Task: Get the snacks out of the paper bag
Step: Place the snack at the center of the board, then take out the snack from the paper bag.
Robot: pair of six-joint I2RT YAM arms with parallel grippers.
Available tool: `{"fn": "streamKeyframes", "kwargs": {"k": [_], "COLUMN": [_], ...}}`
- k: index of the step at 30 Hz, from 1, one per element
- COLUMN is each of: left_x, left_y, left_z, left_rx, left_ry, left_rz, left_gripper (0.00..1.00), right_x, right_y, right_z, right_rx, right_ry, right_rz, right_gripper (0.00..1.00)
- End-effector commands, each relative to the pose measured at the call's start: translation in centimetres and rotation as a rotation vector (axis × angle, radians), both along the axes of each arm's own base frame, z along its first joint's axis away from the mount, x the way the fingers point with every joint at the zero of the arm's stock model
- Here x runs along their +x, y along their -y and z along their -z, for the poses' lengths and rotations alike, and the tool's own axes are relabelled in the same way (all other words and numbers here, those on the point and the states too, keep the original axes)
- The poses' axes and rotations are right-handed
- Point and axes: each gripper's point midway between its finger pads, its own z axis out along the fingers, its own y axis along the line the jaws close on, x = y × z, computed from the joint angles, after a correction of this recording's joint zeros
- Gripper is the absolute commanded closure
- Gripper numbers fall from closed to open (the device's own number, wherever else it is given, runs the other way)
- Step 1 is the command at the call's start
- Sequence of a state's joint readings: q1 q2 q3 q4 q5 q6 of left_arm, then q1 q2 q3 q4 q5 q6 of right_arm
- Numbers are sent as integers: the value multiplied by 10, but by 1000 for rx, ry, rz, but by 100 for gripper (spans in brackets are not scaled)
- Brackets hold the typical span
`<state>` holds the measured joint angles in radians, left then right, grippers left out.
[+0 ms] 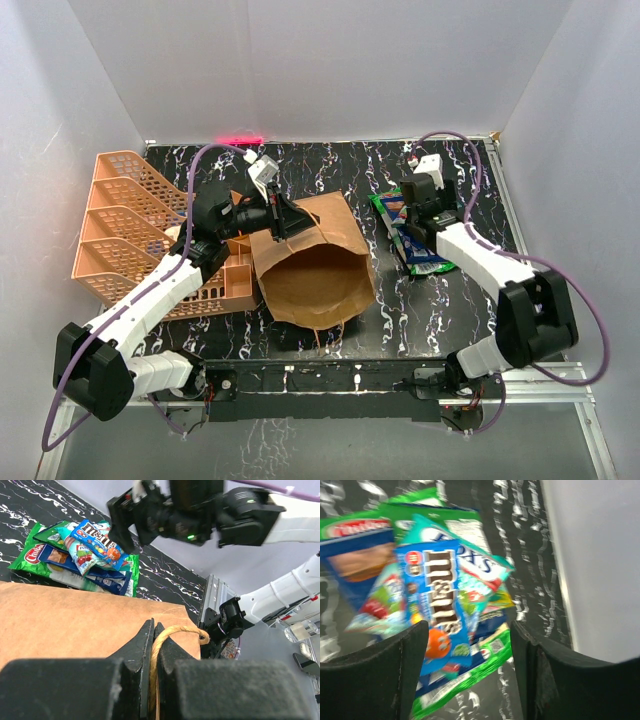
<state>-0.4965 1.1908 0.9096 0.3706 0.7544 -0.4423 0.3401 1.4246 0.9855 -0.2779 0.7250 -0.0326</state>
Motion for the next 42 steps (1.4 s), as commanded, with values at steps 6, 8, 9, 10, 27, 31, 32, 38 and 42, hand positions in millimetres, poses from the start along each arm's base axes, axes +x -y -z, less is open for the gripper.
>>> {"fn": "streamKeyframes", "kwargs": {"k": [6,8,9,10,27,31,32,38,42], "left_x": [-3,-4,-5,-5,-1,-3,-3,-5,-8], "left_y": [0,0,0,0,-5,-5,-4,-4,-4], "left_z": [-28,-29,-29,-29,-27,-30,-29,-33,-35], "left_rx": [-43,-40,-39,-39,-15,-23,-23,-34,-40], "left_ry": [83,89,93,98,130,132,130,133,136], "left_rz": [27,34,36,36,-4,1,3,11,20], "left_gripper": [100,100,100,100,100,100,100,100,100], "right_x": [-84,-112,-125,-139,-253,-246,-246,-216,-195], "right_y": [-129,-148,-158,-172,-344,-352,-355,-352,-355], "right_z": [-76,-85,-88,-96,-93,-74,-69,-47,-27], "right_rx": [644,725,769,825,654,565,552,410,127], "right_ry": [144,172,182,203,219,187,182,391,463], "right_rz": [-679,-807,-871,-951,-1248,-1228,-1233,-1149,-1176], "right_gripper": [27,29,30,32,33,33,34,60,61]}}
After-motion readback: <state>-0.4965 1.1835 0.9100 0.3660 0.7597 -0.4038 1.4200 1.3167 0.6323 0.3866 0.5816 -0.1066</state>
